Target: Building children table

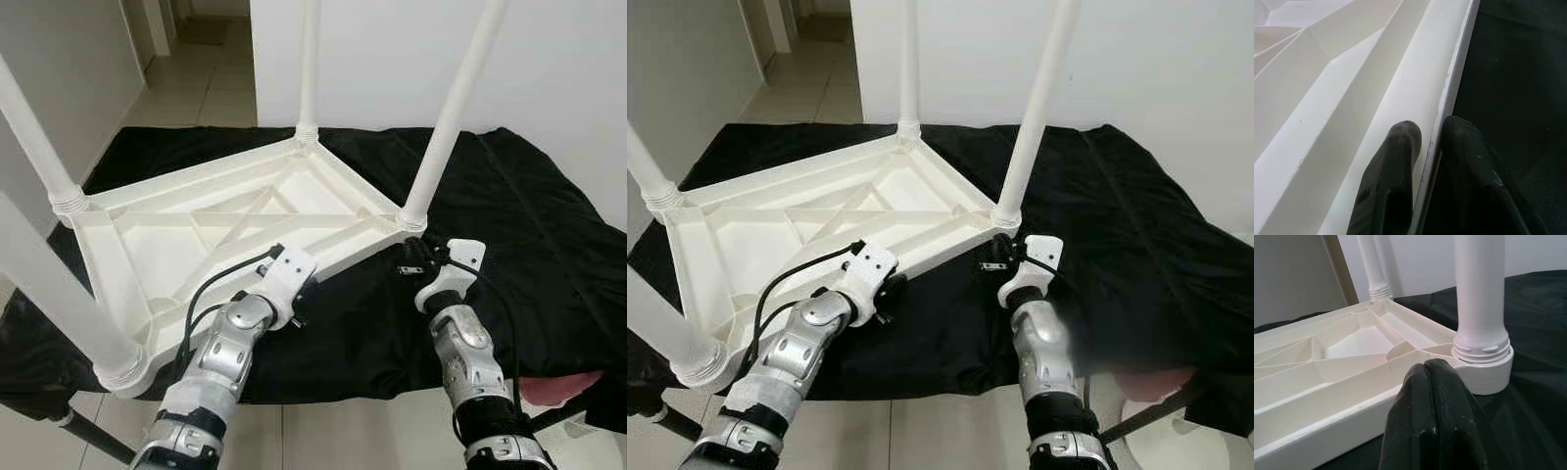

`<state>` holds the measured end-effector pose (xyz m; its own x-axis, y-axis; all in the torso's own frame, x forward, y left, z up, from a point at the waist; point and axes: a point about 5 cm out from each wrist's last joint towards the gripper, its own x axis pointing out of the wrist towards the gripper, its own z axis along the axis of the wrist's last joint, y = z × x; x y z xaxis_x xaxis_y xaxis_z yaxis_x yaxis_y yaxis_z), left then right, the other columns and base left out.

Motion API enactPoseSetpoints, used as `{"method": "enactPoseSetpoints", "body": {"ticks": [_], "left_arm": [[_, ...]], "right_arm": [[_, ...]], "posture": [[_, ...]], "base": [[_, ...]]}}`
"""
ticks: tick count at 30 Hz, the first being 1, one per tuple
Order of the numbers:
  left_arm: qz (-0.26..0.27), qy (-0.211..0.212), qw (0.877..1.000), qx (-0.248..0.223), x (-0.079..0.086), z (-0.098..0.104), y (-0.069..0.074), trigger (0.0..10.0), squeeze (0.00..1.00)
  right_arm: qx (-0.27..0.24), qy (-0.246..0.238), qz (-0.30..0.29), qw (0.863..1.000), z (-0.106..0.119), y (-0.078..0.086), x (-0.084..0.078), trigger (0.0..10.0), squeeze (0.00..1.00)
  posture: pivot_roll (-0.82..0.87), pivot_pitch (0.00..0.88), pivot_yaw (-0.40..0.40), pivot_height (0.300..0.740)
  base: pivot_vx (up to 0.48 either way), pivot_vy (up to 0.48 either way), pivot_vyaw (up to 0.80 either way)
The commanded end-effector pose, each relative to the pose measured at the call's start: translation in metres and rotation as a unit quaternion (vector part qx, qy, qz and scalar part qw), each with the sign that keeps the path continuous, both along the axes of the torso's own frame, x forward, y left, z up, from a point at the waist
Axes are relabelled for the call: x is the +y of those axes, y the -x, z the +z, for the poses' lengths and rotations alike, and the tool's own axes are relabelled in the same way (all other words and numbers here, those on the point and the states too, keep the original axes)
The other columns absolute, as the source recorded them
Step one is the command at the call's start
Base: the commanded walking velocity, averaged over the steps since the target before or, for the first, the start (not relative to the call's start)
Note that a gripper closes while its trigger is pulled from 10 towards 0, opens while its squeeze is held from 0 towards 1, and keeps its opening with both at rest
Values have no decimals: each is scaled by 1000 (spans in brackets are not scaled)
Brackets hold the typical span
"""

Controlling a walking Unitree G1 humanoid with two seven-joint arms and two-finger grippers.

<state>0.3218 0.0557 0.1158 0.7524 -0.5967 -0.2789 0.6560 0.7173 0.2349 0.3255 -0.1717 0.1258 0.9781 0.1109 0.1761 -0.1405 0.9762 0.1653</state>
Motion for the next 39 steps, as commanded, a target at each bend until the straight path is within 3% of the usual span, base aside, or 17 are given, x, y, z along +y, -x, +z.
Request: {"method": "enactPoseSetpoints", "body": {"ticks": [1, 7, 8, 9, 11, 12, 13, 15, 16, 17, 19, 22, 28, 35, 39], "left_arm": [[27, 11, 999, -30, -9, 7, -2, 10000, 1000], [19, 31, 999, -31, -10, 10, -1, 10000, 1000], [11, 34, 998, -50, -11, 14, 0, 10000, 1000], [-7, 50, 996, -78, -12, 21, 4, 10000, 643], [-7, 50, 996, -78, -12, 21, 4, 10000, 643], [-21, 63, 992, -105, -11, 28, 11, 10000, 0], [-21, 63, 992, -105, -11, 28, 11, 10000, 0], [-33, 84, 984, -154, -3, 37, 28, 10000, 0], [-33, 84, 984, -154, -3, 37, 28, 10000, 0], [-36, 96, 982, -160, 5, 39, 38, 10000, 0], [-38, 104, 981, -162, 10, 40, 45, 10000, 0], [-45, 102, 984, -136, 31, 33, 65, 10000, 0], [-7, 111, 988, -111, 59, 32, 80, 10000, 0], [-14, 121, 987, -107, 71, 34, 100, 10000, 0], [-69, 111, 991, -22, 84, 37, 141, 10000, 0]], "right_arm": [[-1, 0, -5, 1000, 0, 0, 0, 10000, 0], [-1, -1, -6, 1000, -1, 0, 0, 10000, 0], [-1, -2, -7, 1000, -1, 0, 1, 10000, 0], [-1, -2, -8, 1000, -2, 0, 2, 10000, 0], [-1, -2, -8, 1000, -2, 0, 2, 10000, 0], [0, -3, -9, 1000, -4, 0, 3, 10000, 0], [0, -3, -9, 1000, -4, 0, 3, 10000, 0], [0, -3, -3, 1000, -5, 0, 10, 10000, 0], [0, -3, -3, 1000, -5, 0, 10, 10000, 0], [0, -3, 2, 1000, -5, -1, 13, 10000, 0], [0, -3, 5, 1000, -5, -2, 15, 10000, 0], [1, -4, 15, 1000, -4, -4, 19, 10000, 0], [3, -2, 31, 1000, -4, -7, 25, 10000, 0], [3, -3, 33, 999, -3, -9, 26, 10000, 0], [5, -5, 41, 999, -5, -11, 30, 10000, 0]], "posture": [[18, 0, 13, 740], [22, 0, 16, 740], [22, 0, 16, 740], [31, 0, 21, 740], [31, 0, 21, 740], [40, 0, 18, 740], [40, 0, 18, 740], [58, 0, 12, 740], [58, 0, 12, 740], [71, 0, 5, 740], [71, 0, 5, 740], [96, 0, -14, 740], [122, 0, -27, 740], [140, 0, -29, 740], [193, 0, -43, 740]], "base": [[0, 0, 0], [0, 0, 0], [0, 0, 0], [0, 0, 0], [0, 0, 0], [0, 0, 0], [0, 0, 0], [0, 0, 0], [0, 0, 0], [0, 0, 0], [0, 0, 0], [0, 0, 0], [0, 0, 0], [0, 0, 0], [0, 0, 0]]}}
